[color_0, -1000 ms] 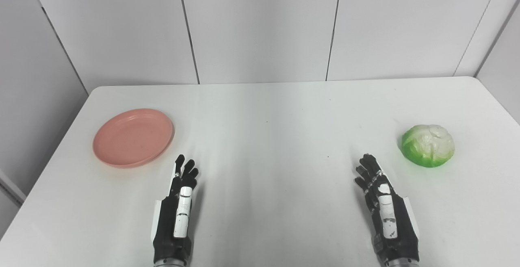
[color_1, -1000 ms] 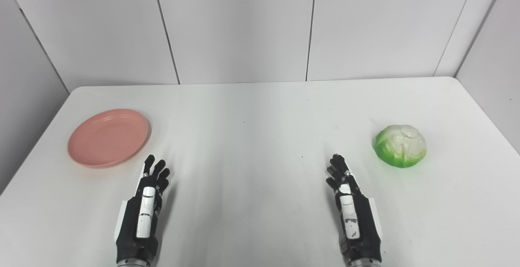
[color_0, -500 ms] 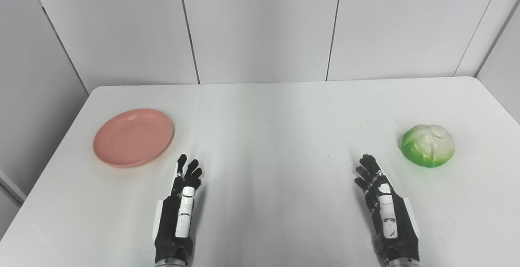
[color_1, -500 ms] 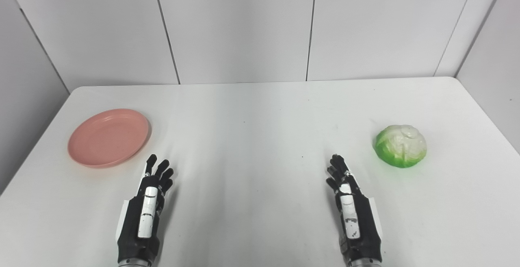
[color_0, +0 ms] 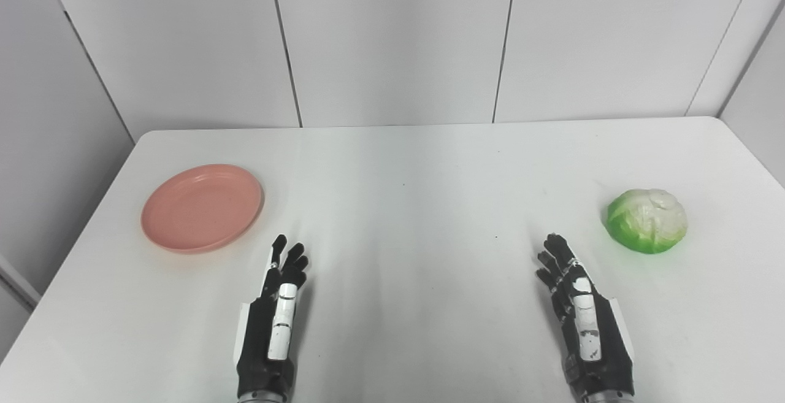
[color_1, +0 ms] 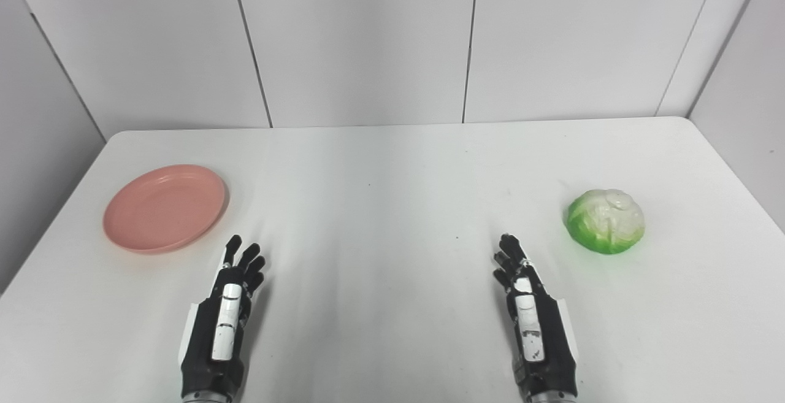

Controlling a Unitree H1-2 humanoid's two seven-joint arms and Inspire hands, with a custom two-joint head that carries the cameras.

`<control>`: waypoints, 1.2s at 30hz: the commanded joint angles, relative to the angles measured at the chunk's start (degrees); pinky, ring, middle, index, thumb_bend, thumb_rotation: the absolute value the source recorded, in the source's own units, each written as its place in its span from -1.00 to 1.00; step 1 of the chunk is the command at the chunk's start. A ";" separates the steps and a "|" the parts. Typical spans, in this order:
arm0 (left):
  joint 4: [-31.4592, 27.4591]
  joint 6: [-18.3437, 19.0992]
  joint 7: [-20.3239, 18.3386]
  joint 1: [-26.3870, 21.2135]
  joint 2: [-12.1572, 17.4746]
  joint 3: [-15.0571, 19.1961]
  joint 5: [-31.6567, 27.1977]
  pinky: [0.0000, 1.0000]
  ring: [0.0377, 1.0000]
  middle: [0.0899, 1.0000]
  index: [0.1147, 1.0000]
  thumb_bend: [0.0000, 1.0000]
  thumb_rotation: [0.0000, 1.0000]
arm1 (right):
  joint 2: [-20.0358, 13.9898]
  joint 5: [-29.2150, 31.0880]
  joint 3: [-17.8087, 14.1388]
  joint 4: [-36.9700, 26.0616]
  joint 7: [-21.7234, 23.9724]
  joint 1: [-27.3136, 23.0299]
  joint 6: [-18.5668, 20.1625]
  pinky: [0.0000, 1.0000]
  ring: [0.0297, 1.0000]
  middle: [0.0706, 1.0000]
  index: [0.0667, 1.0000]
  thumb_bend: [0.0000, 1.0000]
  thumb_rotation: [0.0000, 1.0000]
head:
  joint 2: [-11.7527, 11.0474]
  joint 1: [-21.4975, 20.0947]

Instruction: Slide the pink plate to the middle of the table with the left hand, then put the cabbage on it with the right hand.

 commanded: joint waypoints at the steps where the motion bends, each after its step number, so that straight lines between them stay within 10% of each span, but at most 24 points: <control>1: 0.85 -3.33 -0.08 3.13 1.50 -0.51 0.53 0.89 0.85 0.86 0.90 0.31 0.79 | -2.33 0.96 -0.44 1.56 1.12 3.47 -2.24 0.92 0.87 0.87 0.78 0.64 0.96 | 0.02 0.04; 13: 6.90 -9.11 1.36 1.91 1.24 -1.34 1.98 0.80 0.83 0.86 0.90 0.12 0.77 | -3.04 1.15 -1.96 9.06 2.73 1.95 -7.84 0.95 0.86 0.88 0.79 0.60 1.00 | -6.28 2.65; 32: 10.69 -17.42 3.04 0.44 1.00 0.11 2.36 0.65 0.74 0.77 0.78 -0.04 0.66 | -2.53 3.07 -2.58 9.42 2.53 1.55 -7.04 0.99 0.88 0.91 0.83 0.54 1.00 | -7.11 4.79; 36: 7.44 -15.70 2.73 0.14 0.60 0.85 -1.73 0.63 0.74 0.73 0.65 0.20 0.63 | -2.47 3.40 -2.30 8.41 2.45 2.09 -6.13 1.00 0.89 0.92 0.85 0.55 1.00 | -7.12 4.59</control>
